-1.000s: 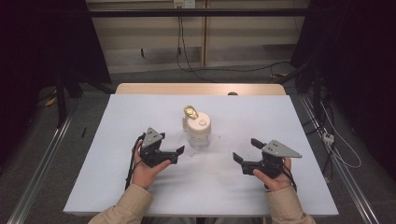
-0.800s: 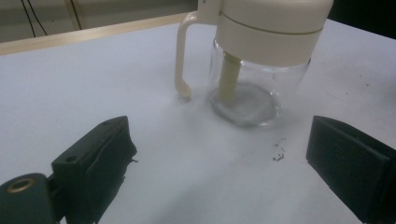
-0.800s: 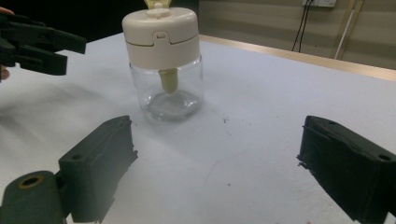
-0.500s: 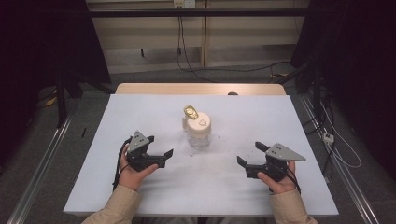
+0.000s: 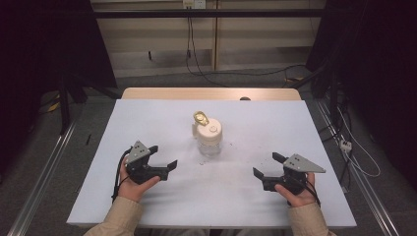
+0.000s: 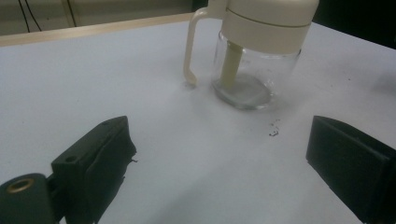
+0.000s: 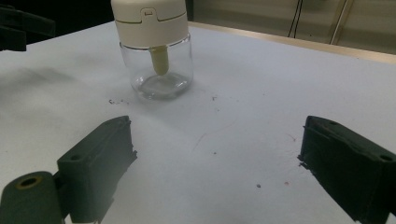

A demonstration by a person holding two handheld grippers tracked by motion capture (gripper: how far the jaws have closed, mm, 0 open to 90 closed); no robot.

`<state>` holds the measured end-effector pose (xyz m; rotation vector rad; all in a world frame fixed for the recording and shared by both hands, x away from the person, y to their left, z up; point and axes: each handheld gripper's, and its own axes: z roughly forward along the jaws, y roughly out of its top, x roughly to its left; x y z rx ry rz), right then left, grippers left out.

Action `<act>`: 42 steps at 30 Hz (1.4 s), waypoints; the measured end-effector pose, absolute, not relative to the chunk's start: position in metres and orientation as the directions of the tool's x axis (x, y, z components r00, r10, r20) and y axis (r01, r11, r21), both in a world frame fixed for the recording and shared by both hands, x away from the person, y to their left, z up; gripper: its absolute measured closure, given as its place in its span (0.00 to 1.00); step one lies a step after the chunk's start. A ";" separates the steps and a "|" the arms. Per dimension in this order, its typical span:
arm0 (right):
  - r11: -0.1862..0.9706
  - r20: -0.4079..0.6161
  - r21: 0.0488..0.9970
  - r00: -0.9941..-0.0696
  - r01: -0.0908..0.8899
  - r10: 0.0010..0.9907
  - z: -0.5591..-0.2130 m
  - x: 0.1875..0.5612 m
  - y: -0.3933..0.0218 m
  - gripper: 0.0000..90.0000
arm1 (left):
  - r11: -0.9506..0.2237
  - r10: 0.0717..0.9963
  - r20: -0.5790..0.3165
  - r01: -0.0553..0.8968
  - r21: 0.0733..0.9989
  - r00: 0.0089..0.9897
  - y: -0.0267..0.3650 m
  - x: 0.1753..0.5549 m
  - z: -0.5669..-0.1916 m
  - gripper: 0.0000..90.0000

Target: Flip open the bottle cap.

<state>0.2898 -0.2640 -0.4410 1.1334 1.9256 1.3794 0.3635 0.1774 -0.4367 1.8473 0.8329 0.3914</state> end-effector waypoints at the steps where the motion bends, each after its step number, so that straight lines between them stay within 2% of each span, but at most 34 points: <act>1: 0.137 0.062 0.933 -0.521 0.334 0.851 -0.441 0.289 -0.264 0.10 | -0.229 0.701 -0.109 0.367 0.902 0.705 0.179 0.363 -0.437 0.07; 42: 0.120 0.071 0.933 -0.498 0.341 0.864 -0.447 0.277 -0.277 0.10 | -0.179 0.741 -0.126 0.376 0.909 0.659 0.225 0.354 -0.437 0.07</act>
